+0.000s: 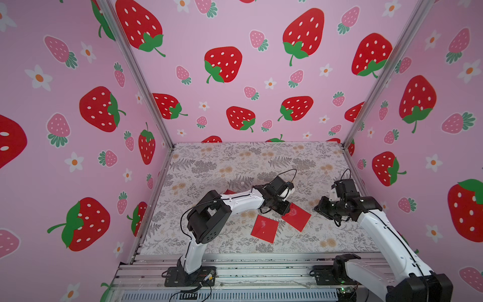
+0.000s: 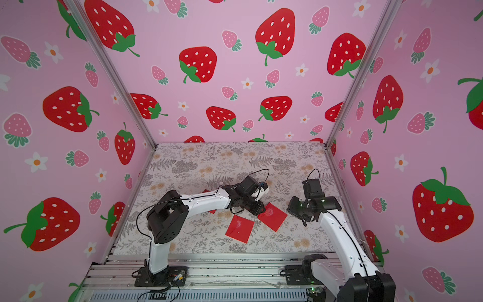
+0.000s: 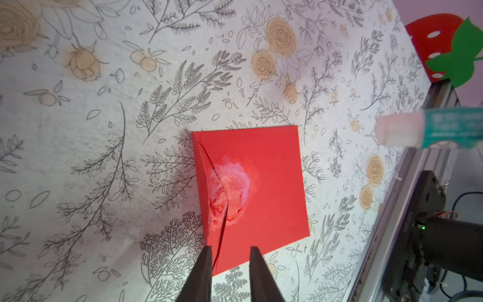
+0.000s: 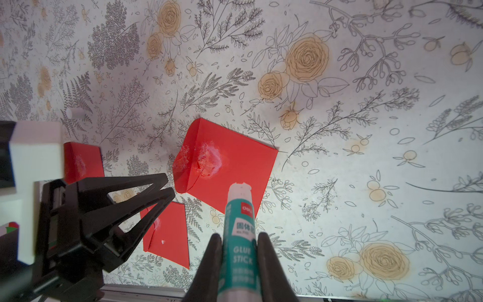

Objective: Seal the envelope with a glue stick
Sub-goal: Move the envelope to the center of the board.

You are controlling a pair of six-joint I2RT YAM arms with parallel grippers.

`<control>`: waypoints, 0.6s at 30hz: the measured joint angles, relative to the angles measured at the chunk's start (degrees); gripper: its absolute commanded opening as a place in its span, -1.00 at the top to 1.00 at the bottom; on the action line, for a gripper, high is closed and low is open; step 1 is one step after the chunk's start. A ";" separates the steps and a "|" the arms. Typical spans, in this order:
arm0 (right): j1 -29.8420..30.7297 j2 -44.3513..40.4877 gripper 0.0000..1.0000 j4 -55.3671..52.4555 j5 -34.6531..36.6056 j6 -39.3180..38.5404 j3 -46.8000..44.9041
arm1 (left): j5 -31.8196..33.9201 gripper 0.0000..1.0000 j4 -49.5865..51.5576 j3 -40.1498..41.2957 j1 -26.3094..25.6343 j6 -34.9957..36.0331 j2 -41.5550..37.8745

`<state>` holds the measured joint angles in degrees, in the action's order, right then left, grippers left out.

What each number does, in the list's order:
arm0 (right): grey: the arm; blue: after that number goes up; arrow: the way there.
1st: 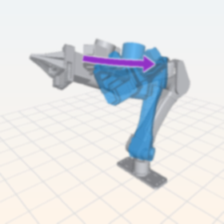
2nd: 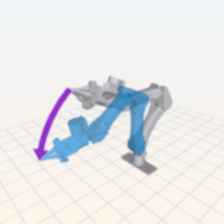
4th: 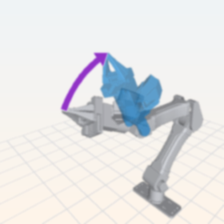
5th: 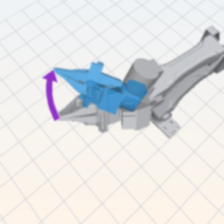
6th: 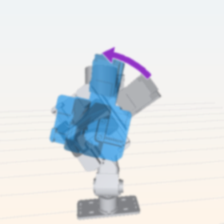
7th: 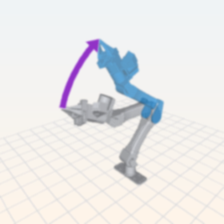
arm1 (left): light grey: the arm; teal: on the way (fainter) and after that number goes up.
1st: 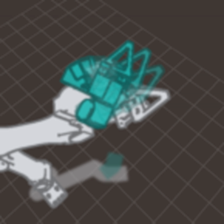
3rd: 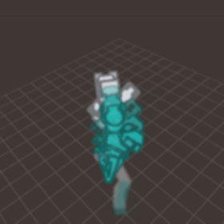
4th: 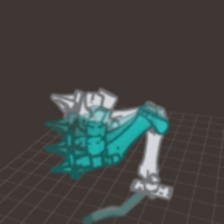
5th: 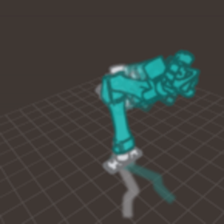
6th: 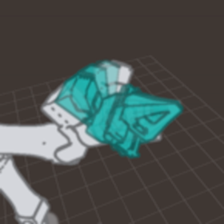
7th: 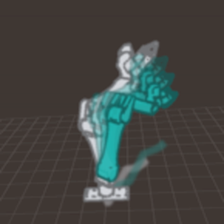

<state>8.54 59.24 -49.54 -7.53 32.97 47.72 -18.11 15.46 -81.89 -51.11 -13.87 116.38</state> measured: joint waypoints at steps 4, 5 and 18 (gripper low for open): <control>-0.33 0.20 1.00 -0.42 0.00 -0.50 0.35 | 0.04 0.53 1.92 -2.82 0.24 0.70 2.58; -0.33 0.26 1.00 -0.59 0.00 -0.70 0.52 | 0.11 0.55 2.56 -3.41 0.28 0.83 3.13; -0.35 0.50 1.00 -1.40 -0.07 -1.40 0.98 | 2.29 0.69 7.28 -8.92 0.76 3.52 5.33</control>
<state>8.19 59.75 -50.94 -7.60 31.57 48.71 -15.81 22.74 -90.80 -50.35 -10.35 121.71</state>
